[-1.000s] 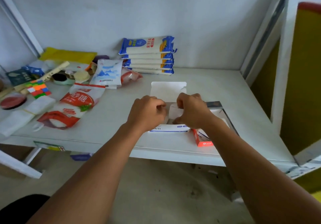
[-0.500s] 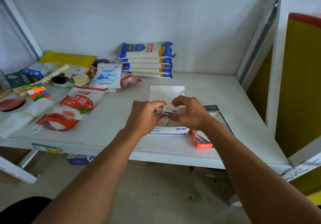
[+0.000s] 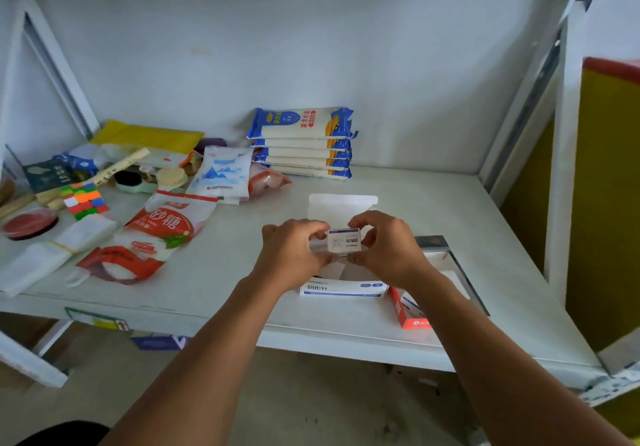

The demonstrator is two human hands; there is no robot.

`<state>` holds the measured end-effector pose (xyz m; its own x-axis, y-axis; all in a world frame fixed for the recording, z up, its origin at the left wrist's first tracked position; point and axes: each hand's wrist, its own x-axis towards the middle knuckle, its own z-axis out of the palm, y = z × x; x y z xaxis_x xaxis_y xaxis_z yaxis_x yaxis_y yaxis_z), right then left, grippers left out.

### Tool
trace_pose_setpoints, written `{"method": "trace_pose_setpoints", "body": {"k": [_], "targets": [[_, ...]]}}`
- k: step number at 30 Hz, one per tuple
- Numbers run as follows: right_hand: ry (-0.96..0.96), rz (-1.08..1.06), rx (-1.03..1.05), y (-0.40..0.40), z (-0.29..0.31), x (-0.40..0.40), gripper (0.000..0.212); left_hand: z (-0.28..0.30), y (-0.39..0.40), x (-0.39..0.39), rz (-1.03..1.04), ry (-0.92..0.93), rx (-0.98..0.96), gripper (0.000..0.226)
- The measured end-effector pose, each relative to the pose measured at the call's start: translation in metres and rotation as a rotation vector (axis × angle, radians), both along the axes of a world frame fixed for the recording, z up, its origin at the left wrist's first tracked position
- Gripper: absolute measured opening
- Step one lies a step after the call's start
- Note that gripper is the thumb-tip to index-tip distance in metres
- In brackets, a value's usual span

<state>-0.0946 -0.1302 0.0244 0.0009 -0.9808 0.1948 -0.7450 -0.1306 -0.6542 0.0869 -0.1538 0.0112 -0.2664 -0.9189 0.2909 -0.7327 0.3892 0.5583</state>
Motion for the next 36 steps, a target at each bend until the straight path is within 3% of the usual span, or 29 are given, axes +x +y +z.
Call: {"method": "trace_pose_setpoints", "body": {"k": [5, 7, 11, 14, 16, 19, 22, 24, 27, 29, 32, 36], "targets": [[-0.026, 0.009, 0.022, -0.004, -0.008, 0.003, 0.050, -0.002, -0.002, 0.002, -0.002, 0.020, 0.031, 0.036], [-0.127, -0.024, 0.035, -0.007, -0.011, 0.005, 0.045, -0.003, -0.002, 0.002, 0.031, 0.060, 0.033, 0.037], [-0.462, -0.167, 0.041, -0.012, -0.014, 0.016, 0.034, -0.003, -0.001, -0.002, 0.124, 0.192, -0.038, 0.040], [-0.916, -0.192, 0.225, -0.014, -0.011, 0.027, 0.027, -0.004, 0.001, -0.009, 0.176, 0.272, -0.079, 0.039], [-1.070, -0.158, 0.293, -0.014, -0.010, 0.029, 0.027, -0.004, 0.001, -0.011, 0.184, 0.248, -0.083, 0.038], [-0.957, -0.147, 0.281, -0.016, -0.009, 0.026, 0.027, -0.005, 0.001, -0.008, 0.101, 0.164, -0.028, 0.039], [-0.766, -0.173, 0.271, -0.019, -0.006, 0.020, 0.037, -0.008, -0.004, 0.000, 0.016, 0.227, 0.012, 0.025], [-0.559, -0.151, 0.247, -0.024, -0.002, 0.016, 0.038, -0.011, -0.009, 0.006, 0.032, 0.248, -0.051, 0.013], [-0.147, -0.005, 0.172, -0.026, 0.003, 0.019, 0.026, -0.014, -0.015, 0.010, 0.060, 0.153, -0.096, 0.019], [0.004, 0.036, 0.165, -0.024, 0.002, 0.026, 0.026, -0.018, -0.017, 0.009, 0.060, 0.092, -0.095, 0.018], [0.089, -0.055, 0.150, -0.024, -0.006, 0.033, 0.036, -0.023, -0.016, 0.009, 0.052, 0.079, -0.105, 0.018], [-0.016, -0.212, 0.134, -0.024, -0.010, 0.036, 0.030, -0.025, -0.014, 0.008, 0.050, 0.082, -0.094, 0.020]]}}
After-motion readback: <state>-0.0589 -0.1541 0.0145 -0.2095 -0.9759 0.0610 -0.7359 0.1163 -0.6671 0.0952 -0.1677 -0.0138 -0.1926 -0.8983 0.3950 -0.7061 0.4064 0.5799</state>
